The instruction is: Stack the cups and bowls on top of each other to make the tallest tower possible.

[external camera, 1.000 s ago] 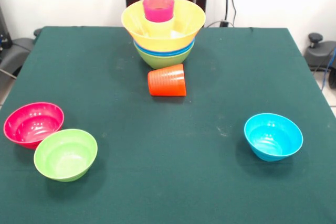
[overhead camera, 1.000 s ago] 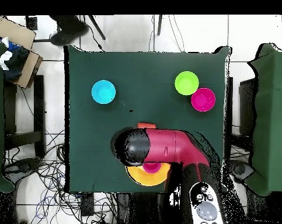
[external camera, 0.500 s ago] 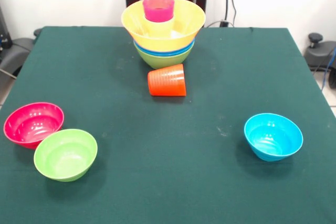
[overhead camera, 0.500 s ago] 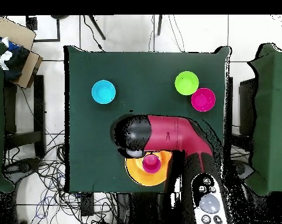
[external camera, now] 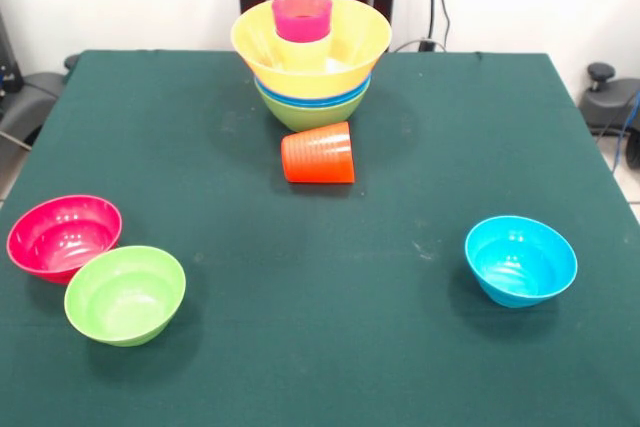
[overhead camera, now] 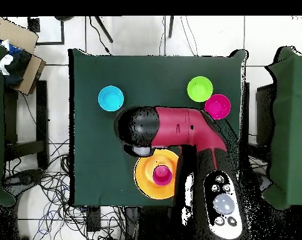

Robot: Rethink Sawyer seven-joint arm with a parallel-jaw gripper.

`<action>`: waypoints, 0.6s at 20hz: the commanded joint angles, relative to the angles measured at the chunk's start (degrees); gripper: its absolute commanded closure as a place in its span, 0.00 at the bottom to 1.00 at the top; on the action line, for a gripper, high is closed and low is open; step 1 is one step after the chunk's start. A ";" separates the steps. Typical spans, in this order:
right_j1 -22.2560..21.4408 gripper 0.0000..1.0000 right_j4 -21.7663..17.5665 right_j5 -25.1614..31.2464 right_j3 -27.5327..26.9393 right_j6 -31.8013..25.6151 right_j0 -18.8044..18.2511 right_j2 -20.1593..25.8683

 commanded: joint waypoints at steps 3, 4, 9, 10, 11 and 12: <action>8.84 0.00 -2.46 -2.75 -5.24 -4.77 0.80 6.41; 9.77 0.00 -2.57 -3.69 -5.64 -4.55 0.81 6.54; 12.20 0.00 -2.93 -5.74 -7.21 -3.67 1.27 7.01; 12.39 0.00 -2.89 -5.70 -7.41 -3.61 1.31 7.08; 12.60 0.00 -2.96 -5.76 -7.71 -3.54 1.40 7.12; 12.89 0.00 -2.96 -5.72 -8.01 -3.61 1.44 7.22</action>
